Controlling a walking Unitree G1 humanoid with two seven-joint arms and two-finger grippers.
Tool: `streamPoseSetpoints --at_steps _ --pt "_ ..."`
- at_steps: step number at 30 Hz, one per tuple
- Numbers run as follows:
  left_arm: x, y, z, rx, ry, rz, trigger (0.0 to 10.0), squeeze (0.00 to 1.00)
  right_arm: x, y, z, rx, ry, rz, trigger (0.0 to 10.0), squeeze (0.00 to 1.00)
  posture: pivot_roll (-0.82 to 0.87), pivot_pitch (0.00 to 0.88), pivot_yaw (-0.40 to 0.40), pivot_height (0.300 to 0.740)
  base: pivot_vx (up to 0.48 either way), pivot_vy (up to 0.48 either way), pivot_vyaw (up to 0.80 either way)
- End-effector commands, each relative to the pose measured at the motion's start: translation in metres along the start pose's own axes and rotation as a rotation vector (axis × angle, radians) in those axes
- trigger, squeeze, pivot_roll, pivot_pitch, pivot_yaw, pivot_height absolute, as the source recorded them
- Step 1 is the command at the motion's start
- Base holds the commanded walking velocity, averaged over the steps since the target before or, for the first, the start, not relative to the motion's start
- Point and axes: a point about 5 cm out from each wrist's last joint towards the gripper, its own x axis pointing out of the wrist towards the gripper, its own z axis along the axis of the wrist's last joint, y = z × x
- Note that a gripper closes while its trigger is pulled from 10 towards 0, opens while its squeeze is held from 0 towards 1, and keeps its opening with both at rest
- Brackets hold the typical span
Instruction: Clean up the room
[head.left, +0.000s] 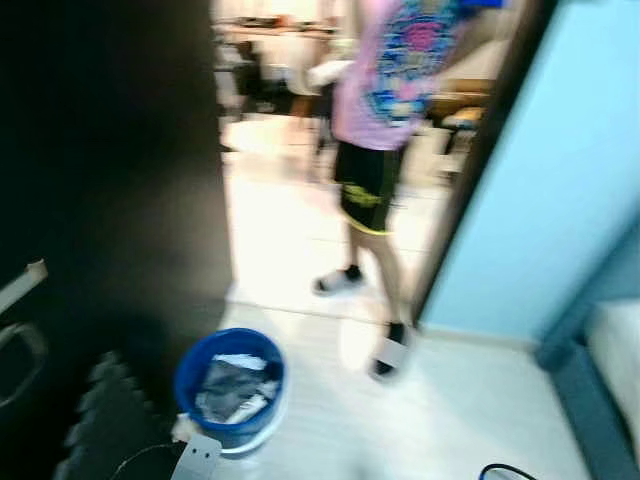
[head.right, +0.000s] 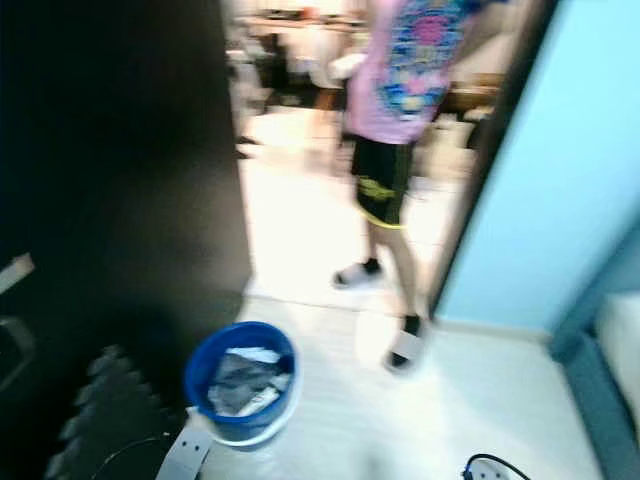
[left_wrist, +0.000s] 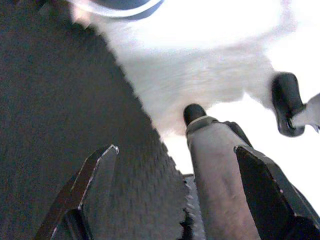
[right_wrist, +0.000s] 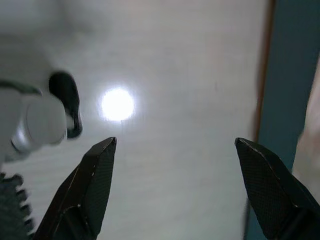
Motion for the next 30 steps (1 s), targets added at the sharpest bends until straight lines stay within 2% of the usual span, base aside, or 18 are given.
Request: streamPoseSetpoints --at_steps 1,15,30 --pt "-0.001 0.002 -0.002 0.021 0.001 -0.003 10.0 0.00 0.000 -0.001 0.000 0.008 0.003 -0.006 10.0 0.00 0.01 0.000 -0.043 0.740 0.000 0.000 -0.78" --pt "-0.002 0.005 -0.008 0.028 -0.014 -0.001 10.0 0.00 0.000 -0.003 -0.005 0.017 0.015 -0.037 10.0 0.00 0.00 0.000 -0.038 0.740 0.000 0.000 -0.78" --pt "-0.001 -0.001 0.003 0.008 -0.052 -0.054 10.0 0.00 0.000 -0.001 -0.001 0.042 -0.010 -0.046 10.0 0.00 0.00 0.000 -0.037 0.740 0.043 0.000 -0.77"
